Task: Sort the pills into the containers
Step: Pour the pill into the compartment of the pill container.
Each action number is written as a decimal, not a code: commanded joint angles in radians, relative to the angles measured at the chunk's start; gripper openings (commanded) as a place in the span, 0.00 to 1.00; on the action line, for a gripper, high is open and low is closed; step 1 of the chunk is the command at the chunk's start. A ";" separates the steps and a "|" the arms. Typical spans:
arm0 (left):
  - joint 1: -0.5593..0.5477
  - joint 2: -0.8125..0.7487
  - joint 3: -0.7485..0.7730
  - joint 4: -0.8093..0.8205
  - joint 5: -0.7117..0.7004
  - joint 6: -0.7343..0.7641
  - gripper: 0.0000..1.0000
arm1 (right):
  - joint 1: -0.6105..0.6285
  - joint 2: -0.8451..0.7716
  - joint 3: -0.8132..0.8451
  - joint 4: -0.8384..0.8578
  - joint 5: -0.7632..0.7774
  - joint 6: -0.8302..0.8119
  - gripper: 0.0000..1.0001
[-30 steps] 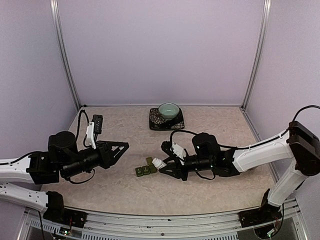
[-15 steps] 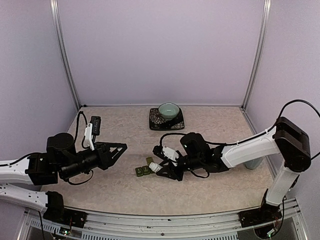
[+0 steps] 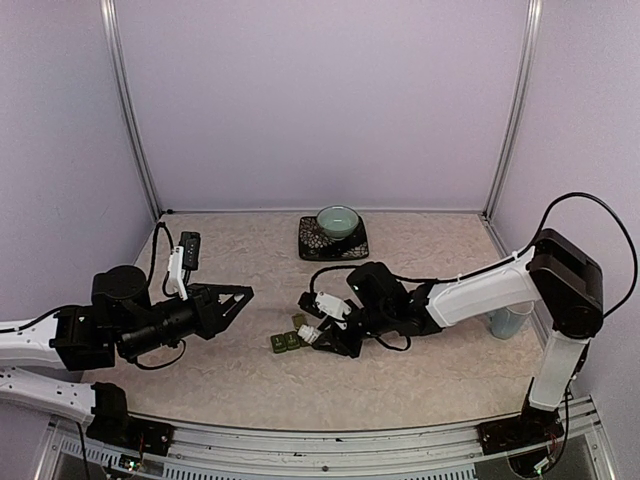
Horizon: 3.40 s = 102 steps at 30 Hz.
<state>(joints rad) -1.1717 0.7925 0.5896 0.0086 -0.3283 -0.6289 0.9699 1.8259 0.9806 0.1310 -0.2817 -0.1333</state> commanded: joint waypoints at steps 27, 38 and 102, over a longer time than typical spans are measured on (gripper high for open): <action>0.006 -0.002 -0.014 0.007 -0.005 -0.011 0.27 | -0.008 0.068 0.169 -0.296 0.089 -0.051 0.26; 0.006 0.001 -0.019 0.011 -0.004 -0.013 0.27 | -0.007 0.077 0.208 -0.350 0.093 -0.060 0.26; 0.006 -0.029 -0.055 0.031 -0.002 -0.025 0.27 | 0.079 0.205 0.509 -0.725 0.300 -0.106 0.27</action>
<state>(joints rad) -1.1717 0.7769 0.5381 0.0158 -0.3275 -0.6514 1.0306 2.0045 1.4555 -0.5507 -0.0227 -0.2249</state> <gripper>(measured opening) 0.283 0.316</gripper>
